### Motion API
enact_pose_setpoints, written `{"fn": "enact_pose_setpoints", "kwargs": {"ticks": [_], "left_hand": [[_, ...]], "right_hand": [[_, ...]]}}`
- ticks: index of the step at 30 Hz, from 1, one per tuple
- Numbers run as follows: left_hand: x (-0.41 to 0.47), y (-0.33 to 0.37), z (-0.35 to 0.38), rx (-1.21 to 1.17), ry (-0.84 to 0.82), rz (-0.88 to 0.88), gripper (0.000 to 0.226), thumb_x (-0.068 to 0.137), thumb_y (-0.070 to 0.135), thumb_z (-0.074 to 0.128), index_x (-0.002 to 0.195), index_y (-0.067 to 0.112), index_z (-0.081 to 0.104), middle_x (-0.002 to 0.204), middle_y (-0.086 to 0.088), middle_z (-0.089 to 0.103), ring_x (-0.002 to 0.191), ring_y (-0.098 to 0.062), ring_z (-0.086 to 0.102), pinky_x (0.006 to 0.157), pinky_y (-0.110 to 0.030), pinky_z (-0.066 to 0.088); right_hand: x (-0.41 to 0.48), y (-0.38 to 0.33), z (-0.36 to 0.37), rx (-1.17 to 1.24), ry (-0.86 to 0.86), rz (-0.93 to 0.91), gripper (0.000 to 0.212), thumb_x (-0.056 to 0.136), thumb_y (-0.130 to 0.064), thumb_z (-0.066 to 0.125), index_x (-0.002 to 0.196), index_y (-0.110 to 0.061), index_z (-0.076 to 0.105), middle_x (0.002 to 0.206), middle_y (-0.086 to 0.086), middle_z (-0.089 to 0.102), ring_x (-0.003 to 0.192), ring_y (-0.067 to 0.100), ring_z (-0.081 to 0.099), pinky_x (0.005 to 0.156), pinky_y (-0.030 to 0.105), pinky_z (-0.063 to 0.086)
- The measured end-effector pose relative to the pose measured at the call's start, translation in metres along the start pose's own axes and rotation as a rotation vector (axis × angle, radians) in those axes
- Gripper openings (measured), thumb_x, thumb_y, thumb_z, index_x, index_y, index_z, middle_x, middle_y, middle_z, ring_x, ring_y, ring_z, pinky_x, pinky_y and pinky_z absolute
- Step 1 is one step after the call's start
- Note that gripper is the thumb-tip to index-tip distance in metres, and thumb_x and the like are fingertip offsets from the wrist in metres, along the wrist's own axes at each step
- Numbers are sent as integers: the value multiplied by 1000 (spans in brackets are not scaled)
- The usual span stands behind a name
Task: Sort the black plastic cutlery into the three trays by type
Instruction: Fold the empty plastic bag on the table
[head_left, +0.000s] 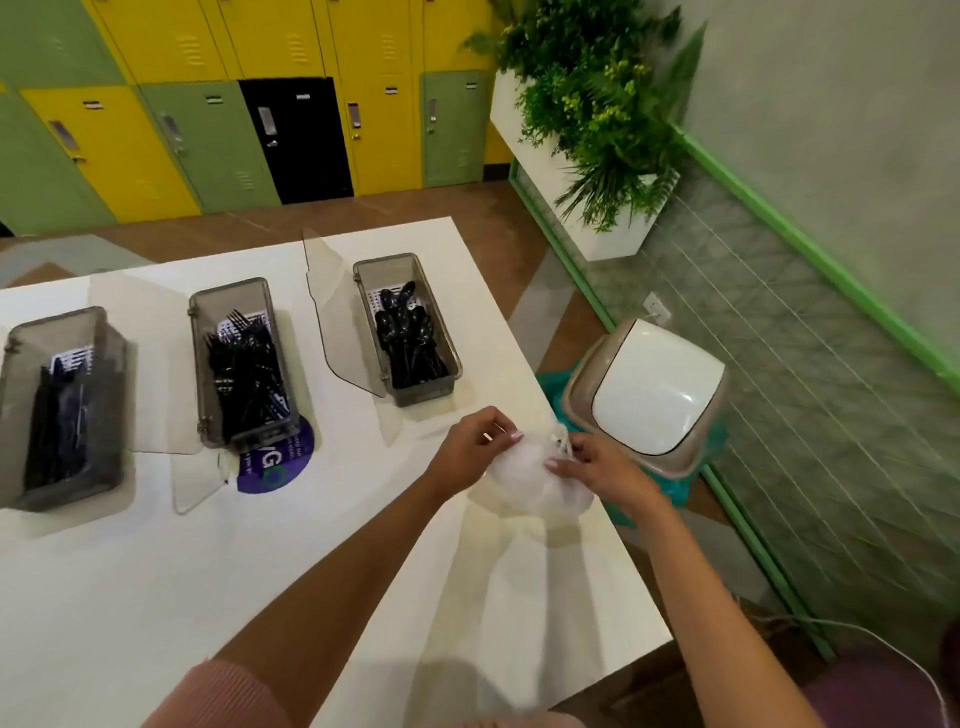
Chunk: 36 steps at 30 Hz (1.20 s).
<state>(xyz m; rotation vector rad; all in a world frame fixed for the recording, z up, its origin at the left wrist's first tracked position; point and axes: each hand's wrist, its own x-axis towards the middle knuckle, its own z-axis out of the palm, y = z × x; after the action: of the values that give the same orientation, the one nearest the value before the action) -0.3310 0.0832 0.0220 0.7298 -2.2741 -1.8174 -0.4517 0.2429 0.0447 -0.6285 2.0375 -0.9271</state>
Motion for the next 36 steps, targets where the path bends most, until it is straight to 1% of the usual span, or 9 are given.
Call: {"fn": "enact_pose_setpoints", "kwargs": {"ticks": [2,4,7,10,14,20,24,28,36], "left_hand": [[21,12,22,22,-12,-2,10,90,23,63,88,14,59,88,-3,64,72,-11,56,60,-13,43],[37,19,38,50,3,-17,15,92,26,59,94,11,59,94,-9,66,76,-16,58,64,-16,45],[61,24,59,141,44,9,22,94,25,55,103,5,58,104,-11,64,88,-20,59,76,-21,45],[80,23,74,206,83,7,25,95,25,54,111,6,56,113,-10,58,101,-23,58,83,-23,46],[103,19,87,274,73,-22,43,93,39,52,128,13,49,128,-7,52,116,-22,52,98,-30,43],[110,8,95,432,88,-1,50,92,47,51,131,15,49,128,-6,54,114,-20,54,96,-23,41],[109,3,97,438,90,-20,48,93,47,50,130,16,48,126,-5,53,112,-19,53,96,-27,43],[104,3,96,416,75,6,44,94,43,50,128,15,48,123,-6,52,110,-20,51,95,-32,47],[79,7,71,458,60,2,41,98,39,43,131,15,45,135,-3,46,120,-17,47,99,-31,45]], "right_hand": [[4,3,-31,-103,62,15,21,84,-26,71,97,-9,66,96,12,70,89,28,65,84,45,51],[9,4,-56,-204,158,41,21,86,-25,69,89,-6,61,85,11,64,80,26,58,74,39,46],[15,7,-85,-247,417,27,17,87,-18,67,84,-7,54,78,6,57,77,25,52,66,31,35],[21,13,-96,-358,622,8,18,86,-13,66,100,-5,57,93,15,65,87,31,59,72,35,44],[29,18,-92,-517,710,7,17,85,-12,66,101,-8,61,97,13,69,93,34,63,74,41,50],[61,32,-78,-441,492,200,23,95,-17,54,116,-9,58,113,19,65,107,39,59,84,43,47],[91,42,-77,-393,341,348,30,94,-9,49,120,3,58,122,28,60,115,43,56,90,46,46],[100,46,-75,-437,237,458,35,95,-11,49,125,6,55,130,26,56,121,40,53,96,43,45],[79,30,-66,-551,294,474,37,92,-17,57,126,-1,55,131,20,56,123,37,52,97,42,46]]}}
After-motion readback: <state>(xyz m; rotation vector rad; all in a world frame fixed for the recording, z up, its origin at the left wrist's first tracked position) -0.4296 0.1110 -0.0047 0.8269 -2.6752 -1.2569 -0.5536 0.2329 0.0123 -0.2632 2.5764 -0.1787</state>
